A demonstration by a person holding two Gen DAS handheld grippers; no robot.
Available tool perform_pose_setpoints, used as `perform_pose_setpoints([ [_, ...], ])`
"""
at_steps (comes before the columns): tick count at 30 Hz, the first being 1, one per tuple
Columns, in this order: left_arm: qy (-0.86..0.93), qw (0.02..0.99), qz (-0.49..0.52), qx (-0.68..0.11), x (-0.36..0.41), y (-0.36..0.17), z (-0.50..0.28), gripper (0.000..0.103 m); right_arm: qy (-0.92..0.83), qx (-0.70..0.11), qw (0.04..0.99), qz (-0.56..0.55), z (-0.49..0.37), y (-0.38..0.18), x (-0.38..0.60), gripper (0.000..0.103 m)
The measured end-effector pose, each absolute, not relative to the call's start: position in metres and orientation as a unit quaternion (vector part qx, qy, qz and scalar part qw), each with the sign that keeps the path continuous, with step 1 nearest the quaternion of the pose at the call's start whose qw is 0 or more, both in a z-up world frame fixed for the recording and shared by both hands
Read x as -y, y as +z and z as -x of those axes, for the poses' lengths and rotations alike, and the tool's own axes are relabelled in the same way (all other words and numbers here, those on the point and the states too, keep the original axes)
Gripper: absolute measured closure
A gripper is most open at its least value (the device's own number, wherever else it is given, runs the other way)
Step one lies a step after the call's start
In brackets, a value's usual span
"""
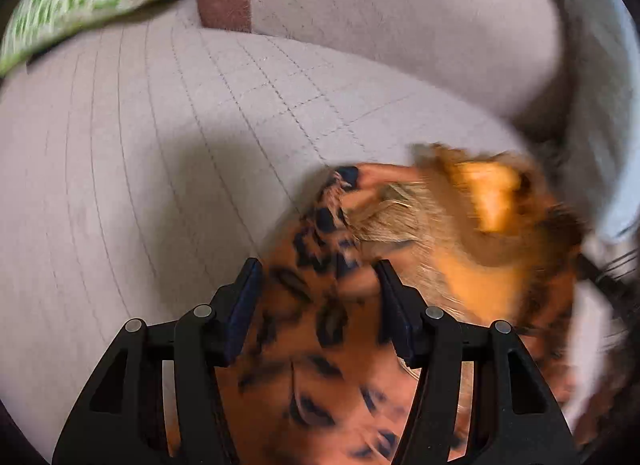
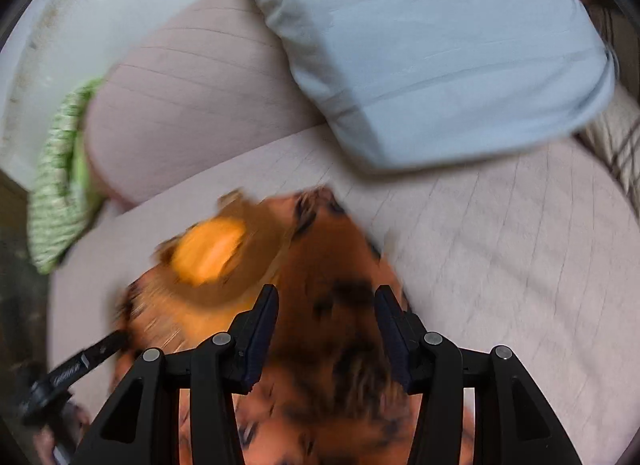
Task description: Fold small clothes
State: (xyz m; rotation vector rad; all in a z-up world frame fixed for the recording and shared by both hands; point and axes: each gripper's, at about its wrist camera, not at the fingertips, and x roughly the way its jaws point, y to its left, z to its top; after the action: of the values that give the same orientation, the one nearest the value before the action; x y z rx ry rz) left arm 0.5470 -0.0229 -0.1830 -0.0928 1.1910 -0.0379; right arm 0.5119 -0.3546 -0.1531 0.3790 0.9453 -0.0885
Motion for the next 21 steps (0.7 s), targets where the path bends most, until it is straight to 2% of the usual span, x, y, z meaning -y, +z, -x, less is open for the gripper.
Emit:
perform_pose_setpoints([
  [2, -0.025, 0.824, -0.002, -0.567, 0.029, -0.191, -0.553, 0.046, -0.042, -0.464, 0.87, -0.163, -0.535, -0.162, 0.348, 0.055],
  [3, -0.037, 0.83, -0.001, -0.557, 0.025, -0.189, -0.551, 0.055, -0.047, -0.477, 0.865, -0.147, -0.547, -0.171, 0.346, 0.055],
  [4, -0.047, 0.834, 0.011, -0.55, 0.019, -0.187, -0.548, 0.07, -0.051, -0.481, 0.864, -0.141, -0.551, -0.176, 0.348, 0.058],
  [5, -0.058, 0.834, 0.03, -0.547, 0.01, -0.183, -0.546, 0.078, -0.056, -0.484, 0.861, -0.144, -0.553, -0.18, 0.353, 0.065],
  [6, -0.056, 0.834, 0.045, -0.546, -0.002, -0.179, -0.546, 0.094, -0.044, -0.481, 0.86, -0.162, -0.551, -0.181, 0.362, 0.074],
  [9, -0.051, 0.839, 0.062, -0.538, -0.03, -0.167, -0.549, 0.096, -0.044, -0.461, 0.865, -0.192, -0.538, -0.17, 0.386, 0.087],
  [14, -0.032, 0.865, 0.042, -0.499, -0.045, -0.141, -0.55, 0.096, -0.017, -0.434, 0.883, -0.18, -0.526, -0.141, 0.396, 0.09],
  [17, -0.007, 0.869, 0.077, -0.49, -0.064, -0.134, -0.566, 0.097, -0.033, -0.42, 0.891, -0.171, -0.526, -0.13, 0.401, 0.09],
  [19, 0.003, 0.866, 0.081, -0.494, -0.069, -0.146, -0.577, 0.097, -0.052, -0.42, 0.889, -0.174, -0.529, -0.135, 0.409, 0.09],
  [21, -0.002, 0.834, 0.051, -0.549, -0.054, -0.183, -0.593, 0.096, -0.051, -0.433, 0.881, -0.184, -0.535, -0.15, 0.413, 0.09],
])
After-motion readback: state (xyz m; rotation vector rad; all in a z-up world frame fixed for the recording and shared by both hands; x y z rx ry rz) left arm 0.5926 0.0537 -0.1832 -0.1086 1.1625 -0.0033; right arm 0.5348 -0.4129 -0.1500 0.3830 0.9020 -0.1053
